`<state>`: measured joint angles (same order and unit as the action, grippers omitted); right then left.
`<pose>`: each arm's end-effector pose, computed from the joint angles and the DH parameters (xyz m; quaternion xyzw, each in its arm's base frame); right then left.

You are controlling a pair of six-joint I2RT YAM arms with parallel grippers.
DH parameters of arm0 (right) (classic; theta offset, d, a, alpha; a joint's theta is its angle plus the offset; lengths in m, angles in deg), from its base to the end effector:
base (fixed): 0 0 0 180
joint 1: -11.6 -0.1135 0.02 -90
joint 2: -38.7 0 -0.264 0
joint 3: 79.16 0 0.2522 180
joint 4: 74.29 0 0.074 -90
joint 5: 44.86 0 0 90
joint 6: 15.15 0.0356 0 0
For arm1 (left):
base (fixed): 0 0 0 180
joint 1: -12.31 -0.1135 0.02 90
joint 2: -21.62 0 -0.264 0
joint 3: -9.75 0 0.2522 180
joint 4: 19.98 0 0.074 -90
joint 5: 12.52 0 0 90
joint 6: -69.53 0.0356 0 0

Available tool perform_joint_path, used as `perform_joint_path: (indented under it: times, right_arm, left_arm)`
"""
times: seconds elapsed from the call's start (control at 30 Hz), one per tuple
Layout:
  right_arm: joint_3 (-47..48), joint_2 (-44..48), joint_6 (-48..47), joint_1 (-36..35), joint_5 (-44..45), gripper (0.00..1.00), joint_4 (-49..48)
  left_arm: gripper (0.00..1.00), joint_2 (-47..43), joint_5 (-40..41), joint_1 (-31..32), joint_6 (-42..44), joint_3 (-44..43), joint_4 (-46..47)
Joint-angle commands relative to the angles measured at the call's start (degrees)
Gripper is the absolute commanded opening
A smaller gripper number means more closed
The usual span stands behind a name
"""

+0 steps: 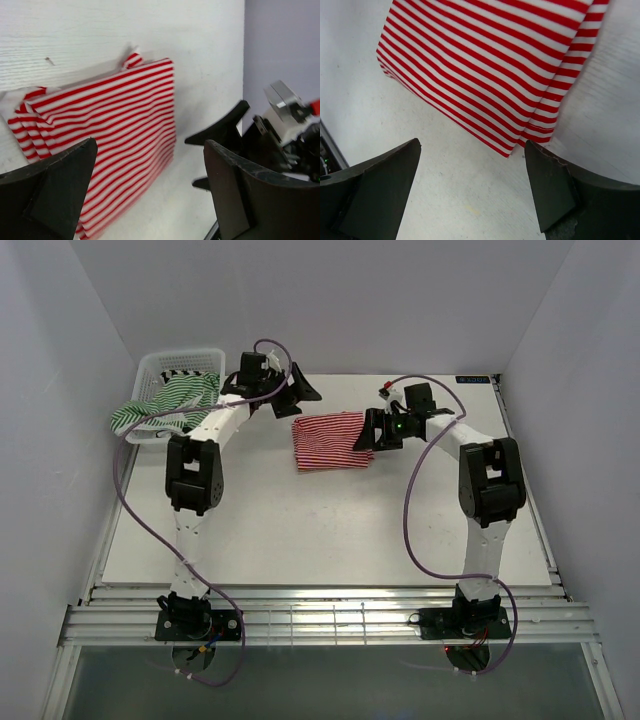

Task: Fold and stack the tank tops
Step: Fold the tank top, then neatly place the folded tank top to the corner

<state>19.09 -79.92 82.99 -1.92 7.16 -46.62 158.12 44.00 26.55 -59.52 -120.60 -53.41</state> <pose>0.4335 0.1268 0.1816 -0.1578 0.8764 0.3620 0.2754 0.5207 -0.1524 0.2021 -0.0663 0.8725 -0.4158 0.2477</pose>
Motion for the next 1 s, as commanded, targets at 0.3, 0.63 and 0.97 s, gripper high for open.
perform_joint_path:
  times: [0.3, 0.63, 0.97]
  right_arm:
    - [16.8, -6.4, 2.0, -0.5, 16.3, 0.90, 9.6]
    - [24.7, -15.2, 3.8, -2.4, 14.5, 0.99, 10.9]
    - [19.9, -15.7, 8.6, -3.6, 14.6, 0.42, 6.9]
  left_arm:
    - [0.98, -37.6, 18.6, 0.4, 9.0, 27.2, -0.4]
    - [0.98, -47.7, 25.8, 0.3, 6.4, 42.8, -1.0]
    - [0.98, -50.0, 26.5, 0.1, 5.0, 47.4, -1.2]
